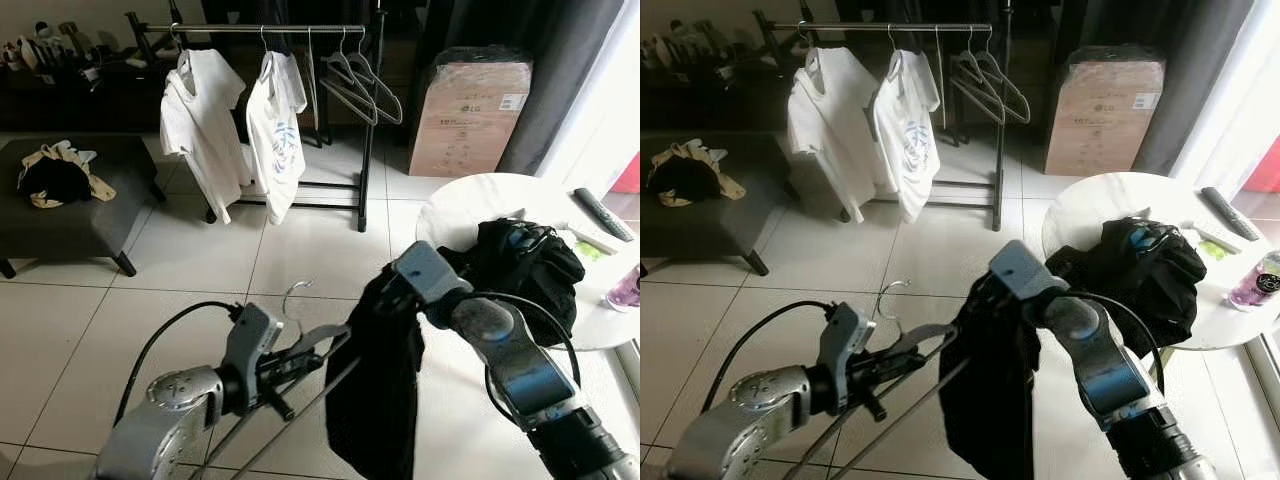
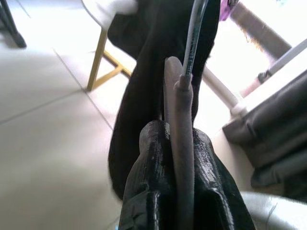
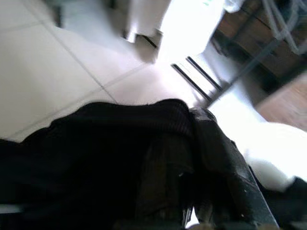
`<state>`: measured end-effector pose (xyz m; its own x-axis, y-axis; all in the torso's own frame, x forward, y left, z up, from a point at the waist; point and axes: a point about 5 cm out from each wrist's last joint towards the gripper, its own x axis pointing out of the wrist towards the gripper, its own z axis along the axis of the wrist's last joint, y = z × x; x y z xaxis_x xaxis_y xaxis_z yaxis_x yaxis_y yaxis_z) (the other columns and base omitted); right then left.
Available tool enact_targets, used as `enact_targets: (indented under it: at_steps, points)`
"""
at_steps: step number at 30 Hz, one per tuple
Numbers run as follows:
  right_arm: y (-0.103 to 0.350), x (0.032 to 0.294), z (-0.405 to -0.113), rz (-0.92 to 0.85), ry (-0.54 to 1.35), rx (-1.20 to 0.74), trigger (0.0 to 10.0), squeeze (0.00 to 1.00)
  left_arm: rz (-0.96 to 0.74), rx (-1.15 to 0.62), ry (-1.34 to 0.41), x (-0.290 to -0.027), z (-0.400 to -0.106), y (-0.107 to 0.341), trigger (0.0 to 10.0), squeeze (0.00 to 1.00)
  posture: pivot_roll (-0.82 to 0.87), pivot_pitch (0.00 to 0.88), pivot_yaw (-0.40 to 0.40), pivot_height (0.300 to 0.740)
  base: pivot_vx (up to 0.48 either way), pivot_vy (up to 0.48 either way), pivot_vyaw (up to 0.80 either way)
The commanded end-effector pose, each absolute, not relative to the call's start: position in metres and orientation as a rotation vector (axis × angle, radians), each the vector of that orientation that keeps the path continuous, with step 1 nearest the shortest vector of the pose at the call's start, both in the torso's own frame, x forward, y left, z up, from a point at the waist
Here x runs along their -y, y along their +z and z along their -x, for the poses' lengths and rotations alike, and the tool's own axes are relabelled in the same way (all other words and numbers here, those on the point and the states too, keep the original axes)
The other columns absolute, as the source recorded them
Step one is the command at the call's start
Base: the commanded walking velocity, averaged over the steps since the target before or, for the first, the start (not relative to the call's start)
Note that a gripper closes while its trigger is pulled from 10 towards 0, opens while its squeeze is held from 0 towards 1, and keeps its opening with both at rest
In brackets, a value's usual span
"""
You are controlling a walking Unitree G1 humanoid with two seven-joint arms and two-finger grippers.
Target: Hang hanger
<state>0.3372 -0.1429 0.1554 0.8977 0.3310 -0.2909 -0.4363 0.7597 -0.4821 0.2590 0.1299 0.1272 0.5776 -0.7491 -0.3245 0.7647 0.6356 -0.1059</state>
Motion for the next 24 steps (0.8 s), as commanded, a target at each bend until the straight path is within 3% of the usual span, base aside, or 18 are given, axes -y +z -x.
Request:
enact_targets:
  at_steps: [1, 6, 13, 15, 21, 24]
  points:
    - [0.162, 0.146, -0.341, 0.565, 0.371, -0.177, 10.0, 0.0, -0.061, -0.361, -0.913, -0.13, -0.253, 0.13, 10.0, 0.0, 0.01, 0.169, 0.004, 0.74, 0.0, 0.0, 0.0]
    - [0.158, 0.158, -0.347, 0.551, 0.258, -0.202, 10.0, 0.0, -0.107, -0.447, -0.946, -0.136, -0.243, 0.121, 10.0, 0.0, 0.01, 0.177, 0.005, 0.74, 0.0, 0.0, 0.0]
    - [0.156, 0.157, -0.348, 0.556, 0.249, -0.206, 10.0, 0.0, -0.103, -0.482, -0.943, -0.138, -0.24, 0.118, 10.0, 0.0, 0.02, 0.184, 0.006, 0.74, 0.0, 0.0, 0.0]
    - [0.156, 0.152, -0.347, 0.537, 0.292, -0.201, 10.0, 0.0, -0.096, -0.486, -0.948, -0.139, -0.24, 0.117, 10.0, 0.0, 0.02, 0.186, 0.006, 0.74, 0.0, 0.0, 0.0]
    - [0.156, 0.112, -0.321, 0.493, 0.673, -0.183, 10.0, 0.0, -0.075, -0.39, -0.801, -0.136, -0.262, 0.123, 10.0, 0.0, 0.01, 0.186, 0.006, 0.74, 0.0, 0.0, 0.0]
    - [0.157, 0.109, -0.311, 0.509, 0.76, -0.186, 10.0, 0.0, -0.03, -0.328, -0.772, -0.13, -0.27, 0.131, 10.0, 0.0, 0.01, 0.186, 0.005, 0.74, 0.0, 0.0, 0.0]
